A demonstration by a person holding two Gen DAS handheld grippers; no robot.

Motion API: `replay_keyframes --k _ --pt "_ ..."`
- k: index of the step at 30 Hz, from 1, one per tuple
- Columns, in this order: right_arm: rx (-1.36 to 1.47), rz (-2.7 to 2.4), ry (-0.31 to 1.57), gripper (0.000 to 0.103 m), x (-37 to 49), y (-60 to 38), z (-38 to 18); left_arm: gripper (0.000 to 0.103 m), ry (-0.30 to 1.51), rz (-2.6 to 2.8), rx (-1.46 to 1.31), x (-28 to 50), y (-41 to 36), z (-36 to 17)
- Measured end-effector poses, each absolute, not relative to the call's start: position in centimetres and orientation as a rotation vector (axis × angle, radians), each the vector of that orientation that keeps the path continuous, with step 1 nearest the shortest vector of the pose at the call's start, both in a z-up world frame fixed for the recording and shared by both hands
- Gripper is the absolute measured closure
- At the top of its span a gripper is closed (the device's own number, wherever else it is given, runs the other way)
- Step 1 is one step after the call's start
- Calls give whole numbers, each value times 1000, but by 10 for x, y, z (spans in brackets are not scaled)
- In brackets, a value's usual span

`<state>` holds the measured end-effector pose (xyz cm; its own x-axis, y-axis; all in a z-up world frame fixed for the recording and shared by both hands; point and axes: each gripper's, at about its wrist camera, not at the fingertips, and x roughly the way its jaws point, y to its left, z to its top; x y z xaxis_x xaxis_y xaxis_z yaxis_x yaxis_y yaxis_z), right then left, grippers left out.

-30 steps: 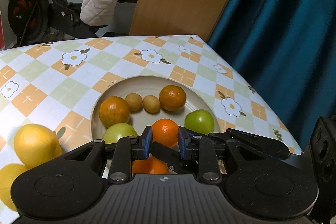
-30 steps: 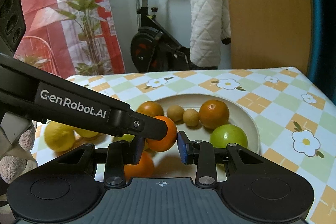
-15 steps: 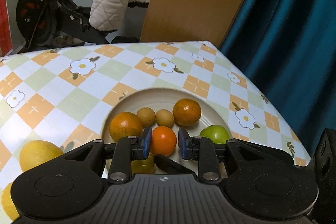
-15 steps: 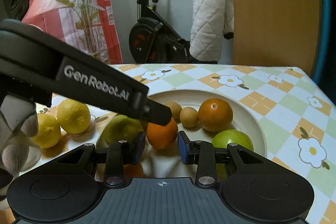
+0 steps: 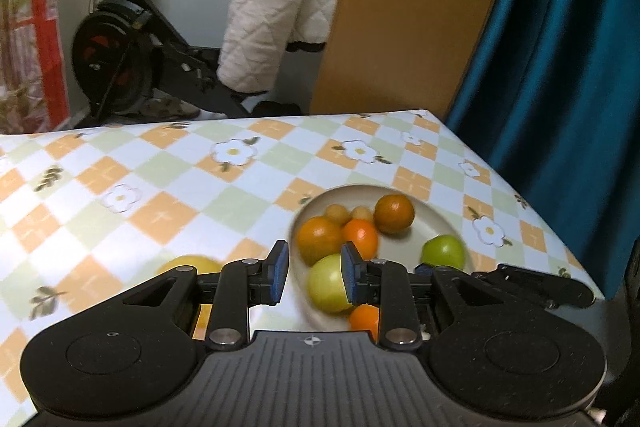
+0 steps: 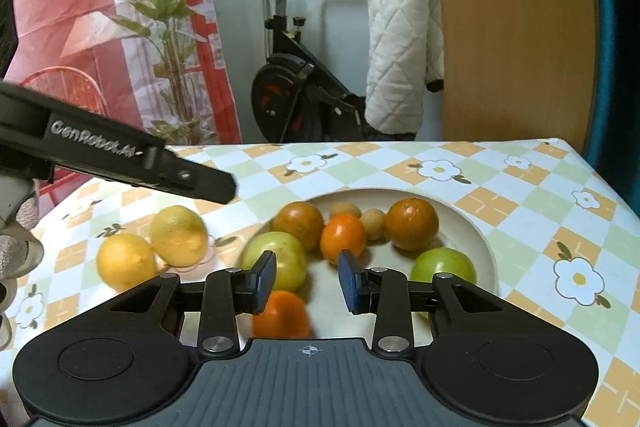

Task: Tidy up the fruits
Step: 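Move the left tool to a yellow lemon on the table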

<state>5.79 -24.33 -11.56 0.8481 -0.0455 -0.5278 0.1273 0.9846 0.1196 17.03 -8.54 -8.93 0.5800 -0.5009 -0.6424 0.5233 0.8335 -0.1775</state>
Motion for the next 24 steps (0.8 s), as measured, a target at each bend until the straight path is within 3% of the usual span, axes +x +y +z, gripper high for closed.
replay_keyframes --k 14,15,17,21,24 --pt "79 17 585 71 67 -183 -108 72 761 -485 -22 164 16 -96" --pt "74 26 589 71 69 -179 -108 71 765 -484 -30 165 19 -97" --pt "55 53 600 70 74 -169 -109 57 769 -486 -44 166 25 -99" --pt "6 125 613 56 85 -147 -110 53 781 -500 -74 169 30 -107" --pt "-28 164 626 53 95 -132 -111 51 792 -502 -94 171 30 -113"
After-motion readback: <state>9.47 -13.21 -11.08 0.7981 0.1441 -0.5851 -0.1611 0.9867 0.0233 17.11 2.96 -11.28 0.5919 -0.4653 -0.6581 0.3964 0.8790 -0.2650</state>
